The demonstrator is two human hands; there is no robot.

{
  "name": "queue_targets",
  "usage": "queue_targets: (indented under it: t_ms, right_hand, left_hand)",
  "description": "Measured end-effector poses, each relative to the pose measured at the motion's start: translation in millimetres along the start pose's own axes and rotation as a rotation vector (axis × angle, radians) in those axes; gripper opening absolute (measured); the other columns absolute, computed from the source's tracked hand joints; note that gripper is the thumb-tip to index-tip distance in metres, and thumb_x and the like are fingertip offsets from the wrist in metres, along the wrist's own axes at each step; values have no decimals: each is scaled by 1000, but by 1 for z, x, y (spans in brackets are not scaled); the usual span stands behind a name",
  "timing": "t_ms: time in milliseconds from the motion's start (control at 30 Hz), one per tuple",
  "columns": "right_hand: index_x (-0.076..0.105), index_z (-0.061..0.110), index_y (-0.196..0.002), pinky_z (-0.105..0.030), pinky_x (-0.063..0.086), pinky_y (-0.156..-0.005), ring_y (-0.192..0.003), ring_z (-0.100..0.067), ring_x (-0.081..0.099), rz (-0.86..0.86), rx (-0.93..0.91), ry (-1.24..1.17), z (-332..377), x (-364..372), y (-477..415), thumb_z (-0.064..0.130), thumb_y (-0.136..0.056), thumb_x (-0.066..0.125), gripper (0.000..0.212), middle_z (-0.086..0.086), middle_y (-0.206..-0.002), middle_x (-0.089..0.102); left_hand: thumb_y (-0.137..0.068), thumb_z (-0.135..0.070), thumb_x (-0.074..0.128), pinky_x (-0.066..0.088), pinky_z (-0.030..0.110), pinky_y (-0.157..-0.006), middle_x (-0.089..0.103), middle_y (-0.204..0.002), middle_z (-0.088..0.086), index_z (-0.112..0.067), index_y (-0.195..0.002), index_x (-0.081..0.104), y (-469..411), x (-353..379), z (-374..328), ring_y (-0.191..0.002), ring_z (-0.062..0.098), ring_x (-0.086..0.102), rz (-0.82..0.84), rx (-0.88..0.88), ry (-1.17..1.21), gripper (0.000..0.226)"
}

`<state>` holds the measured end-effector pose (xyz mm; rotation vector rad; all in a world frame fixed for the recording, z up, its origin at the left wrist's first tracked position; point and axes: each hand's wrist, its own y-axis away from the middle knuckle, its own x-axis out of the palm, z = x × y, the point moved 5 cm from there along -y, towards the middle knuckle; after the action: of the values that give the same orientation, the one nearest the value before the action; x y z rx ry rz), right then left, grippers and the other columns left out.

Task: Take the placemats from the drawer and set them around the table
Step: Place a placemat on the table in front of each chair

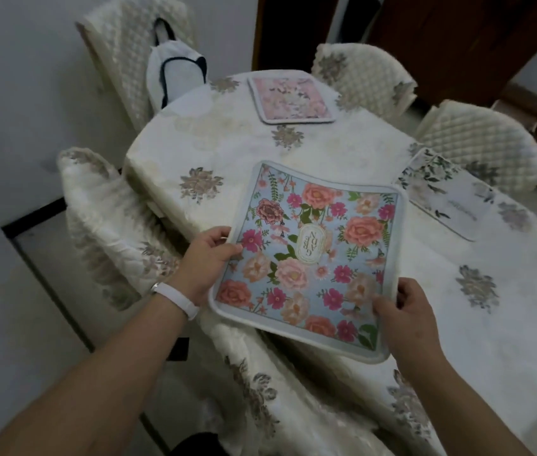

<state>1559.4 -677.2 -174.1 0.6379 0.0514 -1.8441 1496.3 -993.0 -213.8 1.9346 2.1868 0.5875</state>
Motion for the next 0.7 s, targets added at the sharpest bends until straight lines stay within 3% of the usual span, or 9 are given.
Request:
queue_targets:
  t_ms: [200,367,533,700]
  right_hand:
    - [56,21,-99,-32,54,-60,-80,-20,68,-144,-12,-81,-6,-46,-5,13,-92,61,12,-1,-92,67]
    - [55,23,-98,-38,59,-65,-81,-21,69,-130,66,-178,-31,-41,-6,17,-93,62,10,-1,-94,67]
    - [53,22,-96,-30,53,-59,-80,-18,67,-93,96,-203,-37,-19,-8,17,-94,60,9,0,-93,65]
    - [53,23,-95,-29,52,-59,-80,-17,67,-94,92,-213,-27,10,-24,17,-94,60,10,1,-93,65]
  left_hand:
    - [-91,0,60,59,51,-75,73,-97,20,-6,-101,68,-13,54,-10,-88,40,70,96,-11,-28,14]
    - [-91,0,60,59,50,-75,74,-93,15,-8,-100,67,-2,63,-13,-87,38,71,75,5,-132,14]
    - [-90,-1,62,56,60,-80,71,-100,24,-9,-100,69,-11,44,-15,-91,46,68,38,-6,-176,14]
    - [-92,1,59,60,51,-75,73,-96,21,-4,-105,66,-40,31,-31,-85,40,71,60,25,-235,16]
